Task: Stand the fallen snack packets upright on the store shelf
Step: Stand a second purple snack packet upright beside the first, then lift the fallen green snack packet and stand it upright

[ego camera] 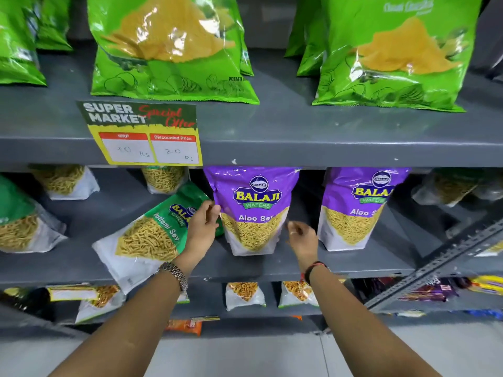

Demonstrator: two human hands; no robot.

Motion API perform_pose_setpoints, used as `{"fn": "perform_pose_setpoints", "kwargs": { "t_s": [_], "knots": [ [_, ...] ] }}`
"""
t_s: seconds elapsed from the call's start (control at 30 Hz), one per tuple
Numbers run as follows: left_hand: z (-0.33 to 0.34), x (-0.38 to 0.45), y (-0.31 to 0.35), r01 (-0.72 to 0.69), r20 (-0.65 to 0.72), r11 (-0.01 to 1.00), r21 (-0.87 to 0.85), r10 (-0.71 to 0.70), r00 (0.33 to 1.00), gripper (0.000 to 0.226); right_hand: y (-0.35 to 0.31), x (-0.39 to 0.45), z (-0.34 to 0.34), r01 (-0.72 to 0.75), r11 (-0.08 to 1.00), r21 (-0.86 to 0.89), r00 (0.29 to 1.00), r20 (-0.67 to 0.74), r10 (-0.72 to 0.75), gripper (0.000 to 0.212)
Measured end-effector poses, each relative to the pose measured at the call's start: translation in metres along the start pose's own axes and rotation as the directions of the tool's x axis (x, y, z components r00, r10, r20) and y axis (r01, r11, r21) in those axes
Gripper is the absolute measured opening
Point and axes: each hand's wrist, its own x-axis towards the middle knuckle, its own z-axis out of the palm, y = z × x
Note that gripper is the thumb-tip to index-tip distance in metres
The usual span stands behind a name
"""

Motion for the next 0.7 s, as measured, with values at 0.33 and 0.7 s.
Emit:
{"fn": "perform_pose_setpoints", "kwargs": {
  "t_s": [0.33,0.7],
  "knots": [
    [-0.118,0.029,-0.040,0.067,-0.114,0.891,0.449,-0.017,0.993,0.033,0.000,-0.083,0.047,-0.433,0.892,0.130,0.824,0.458,0.334,0.024],
    [-0.187,0.089,-0.103,0.245,0.215,0.854,0.458,-0.374,0.902,0.038,-0.043,-0.119,0.208,-0.505,0.819,0.271,0.826,0.426,0.369,0.013]
  ]
}}
